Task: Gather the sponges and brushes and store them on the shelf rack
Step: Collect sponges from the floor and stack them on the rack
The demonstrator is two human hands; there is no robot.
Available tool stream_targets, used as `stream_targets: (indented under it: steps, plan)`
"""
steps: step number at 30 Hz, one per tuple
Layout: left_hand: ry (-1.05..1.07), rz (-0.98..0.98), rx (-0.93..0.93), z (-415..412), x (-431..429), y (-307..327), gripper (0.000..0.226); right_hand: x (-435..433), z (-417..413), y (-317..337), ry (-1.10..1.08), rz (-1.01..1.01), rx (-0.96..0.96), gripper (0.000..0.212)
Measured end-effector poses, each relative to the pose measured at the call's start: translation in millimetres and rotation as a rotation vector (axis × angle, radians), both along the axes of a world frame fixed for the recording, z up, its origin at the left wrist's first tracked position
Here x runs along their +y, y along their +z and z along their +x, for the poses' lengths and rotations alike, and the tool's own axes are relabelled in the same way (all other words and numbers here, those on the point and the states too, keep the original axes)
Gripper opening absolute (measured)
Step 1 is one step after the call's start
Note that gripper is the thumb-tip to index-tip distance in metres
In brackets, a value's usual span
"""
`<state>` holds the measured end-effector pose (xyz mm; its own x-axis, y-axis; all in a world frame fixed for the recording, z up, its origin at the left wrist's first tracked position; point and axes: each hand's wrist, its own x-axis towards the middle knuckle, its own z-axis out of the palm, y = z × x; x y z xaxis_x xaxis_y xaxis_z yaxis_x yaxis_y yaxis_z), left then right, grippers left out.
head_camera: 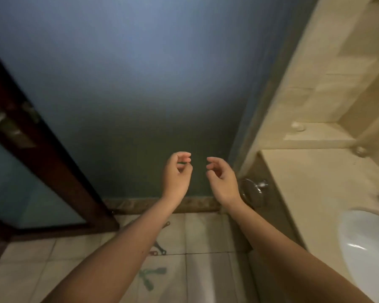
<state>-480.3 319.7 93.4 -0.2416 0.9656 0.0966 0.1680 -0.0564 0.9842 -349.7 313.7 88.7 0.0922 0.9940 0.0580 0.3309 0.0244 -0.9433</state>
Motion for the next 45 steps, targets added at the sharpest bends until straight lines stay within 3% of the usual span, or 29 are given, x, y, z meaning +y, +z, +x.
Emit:
stream_targets:
  steps: [9, 16, 27, 33, 38, 42, 45]
  plan:
    - [0.259, -0.128, 0.032, -182, -48, -62, 0.033, -15, -177, -53, 0.248, -0.126, 0.001, 0.035]
    - [0.51, -0.226, -0.01, -271, -102, -111, 0.039, -27, -267, -94, 0.506, -0.276, -0.083, 0.034]
    - [0.784, -0.462, -0.071, -336, -164, -156, 0.034, -32, -367, -153, 0.851, -0.42, -0.223, 0.037]
    - [0.854, -0.671, -0.12, -360, -188, -195, 0.033, -27, -408, -198, 1.016, -0.442, -0.337, 0.042]
    - [0.878, -0.711, -0.105, -378, -198, -235, 0.033, -28, -439, -244, 1.073, -0.469, -0.402, 0.039]
    - [0.869, -0.778, -0.124, -401, -203, -292, 0.041, -36, -466, -304, 1.098, -0.498, -0.466, 0.037]
    - [0.859, -0.843, -0.139, -417, -206, -354, 0.035, -41, -486, -362, 1.083, -0.536, -0.504, 0.037]
